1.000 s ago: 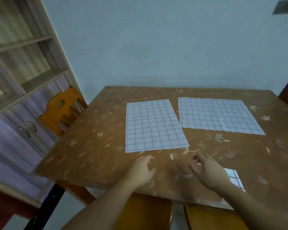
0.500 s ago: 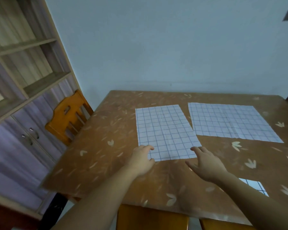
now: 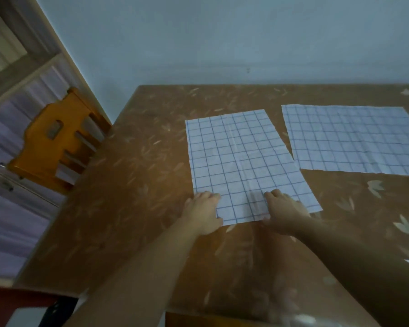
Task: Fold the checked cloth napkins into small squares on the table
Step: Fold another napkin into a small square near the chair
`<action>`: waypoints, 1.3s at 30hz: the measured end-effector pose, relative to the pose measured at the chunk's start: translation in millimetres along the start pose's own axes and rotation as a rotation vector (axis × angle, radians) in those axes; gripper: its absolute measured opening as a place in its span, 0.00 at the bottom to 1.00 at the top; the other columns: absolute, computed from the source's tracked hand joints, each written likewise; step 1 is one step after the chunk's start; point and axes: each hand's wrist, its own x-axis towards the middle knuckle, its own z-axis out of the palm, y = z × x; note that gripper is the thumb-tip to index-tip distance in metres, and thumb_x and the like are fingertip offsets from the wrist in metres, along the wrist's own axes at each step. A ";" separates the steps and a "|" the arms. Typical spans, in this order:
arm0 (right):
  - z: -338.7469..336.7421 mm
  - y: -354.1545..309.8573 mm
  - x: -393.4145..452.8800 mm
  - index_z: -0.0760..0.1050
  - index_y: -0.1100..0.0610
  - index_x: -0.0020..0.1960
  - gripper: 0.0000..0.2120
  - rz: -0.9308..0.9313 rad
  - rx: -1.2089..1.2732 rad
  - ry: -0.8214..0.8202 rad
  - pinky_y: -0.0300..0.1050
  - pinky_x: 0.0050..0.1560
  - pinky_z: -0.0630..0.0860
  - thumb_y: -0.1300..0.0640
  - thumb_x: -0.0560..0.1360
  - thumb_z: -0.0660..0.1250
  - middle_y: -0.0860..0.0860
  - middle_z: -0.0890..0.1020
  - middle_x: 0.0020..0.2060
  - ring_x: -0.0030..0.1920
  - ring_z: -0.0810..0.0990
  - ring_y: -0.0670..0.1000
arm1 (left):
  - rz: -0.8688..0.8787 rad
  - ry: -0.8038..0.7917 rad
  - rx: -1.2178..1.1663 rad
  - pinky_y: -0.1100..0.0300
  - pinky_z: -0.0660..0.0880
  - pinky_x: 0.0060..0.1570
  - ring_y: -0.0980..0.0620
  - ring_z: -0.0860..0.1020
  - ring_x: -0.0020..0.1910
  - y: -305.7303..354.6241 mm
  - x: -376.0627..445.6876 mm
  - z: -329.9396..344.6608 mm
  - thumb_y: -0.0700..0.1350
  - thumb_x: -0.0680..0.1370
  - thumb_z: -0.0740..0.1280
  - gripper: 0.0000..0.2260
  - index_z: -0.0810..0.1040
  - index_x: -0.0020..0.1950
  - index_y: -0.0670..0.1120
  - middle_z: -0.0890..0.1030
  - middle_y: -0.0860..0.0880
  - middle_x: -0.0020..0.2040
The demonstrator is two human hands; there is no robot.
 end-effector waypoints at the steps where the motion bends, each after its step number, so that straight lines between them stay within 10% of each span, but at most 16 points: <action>1: 5.5 -3.5 5.5 0.67 0.54 0.63 0.23 0.005 -0.046 -0.014 0.48 0.51 0.72 0.48 0.72 0.67 0.51 0.72 0.58 0.58 0.74 0.54 | 0.011 -0.038 0.031 0.45 0.63 0.68 0.45 0.61 0.72 -3.0 7.8 6.4 0.54 0.74 0.66 0.32 0.60 0.75 0.51 0.64 0.48 0.73; 9: 24.0 -32.4 34.7 0.76 0.53 0.53 0.08 -0.022 -0.243 0.091 0.46 0.44 0.69 0.56 0.75 0.61 0.50 0.79 0.49 0.50 0.79 0.54 | 0.036 0.147 0.044 0.48 0.67 0.61 0.44 0.65 0.65 -13.4 22.8 30.0 0.61 0.71 0.63 0.26 0.68 0.67 0.53 0.69 0.48 0.64; 14: 27.1 -44.7 2.1 0.75 0.53 0.45 0.08 0.021 0.034 0.212 0.47 0.46 0.68 0.50 0.74 0.61 0.50 0.75 0.44 0.45 0.74 0.52 | 0.206 0.136 0.022 0.43 0.48 0.74 0.45 0.53 0.76 -12.5 4.8 41.4 0.74 0.66 0.63 0.45 0.54 0.76 0.54 0.58 0.48 0.76; 16: 22.5 -52.2 -15.8 0.72 0.53 0.42 0.08 -0.016 0.136 0.242 0.46 0.44 0.68 0.49 0.74 0.61 0.48 0.74 0.42 0.42 0.73 0.51 | 0.225 0.172 -0.004 0.46 0.44 0.75 0.47 0.48 0.77 -7.8 -5.0 42.4 0.66 0.71 0.66 0.43 0.47 0.78 0.54 0.52 0.49 0.79; 21: 12.6 -57.1 -71.6 0.67 0.50 0.40 0.07 -0.158 0.293 0.299 0.42 0.37 0.64 0.48 0.73 0.61 0.45 0.72 0.38 0.38 0.71 0.48 | 0.242 0.330 -0.072 0.54 0.62 0.66 0.49 0.68 0.68 1.0 -39.5 28.7 0.38 0.75 0.63 0.26 0.66 0.72 0.55 0.72 0.53 0.68; 27: 40.2 -50.4 -136.7 0.68 0.45 0.65 0.18 -0.196 0.112 0.262 0.46 0.61 0.67 0.43 0.76 0.60 0.41 0.74 0.59 0.59 0.74 0.46 | 0.217 0.314 0.011 0.56 0.71 0.48 0.45 0.78 0.52 5.8 -114.2 16.5 0.38 0.75 0.61 0.17 0.78 0.60 0.52 0.82 0.48 0.52; 39: 22.9 -104.7 -208.6 0.76 0.52 0.41 0.05 -0.188 0.140 0.164 0.46 0.40 0.79 0.58 0.74 0.63 0.47 0.81 0.39 0.39 0.79 0.50 | 0.092 0.144 0.270 0.53 0.76 0.47 0.45 0.79 0.55 -76.2 -227.0 -25.4 0.31 0.74 0.58 0.25 0.77 0.65 0.52 0.81 0.47 0.59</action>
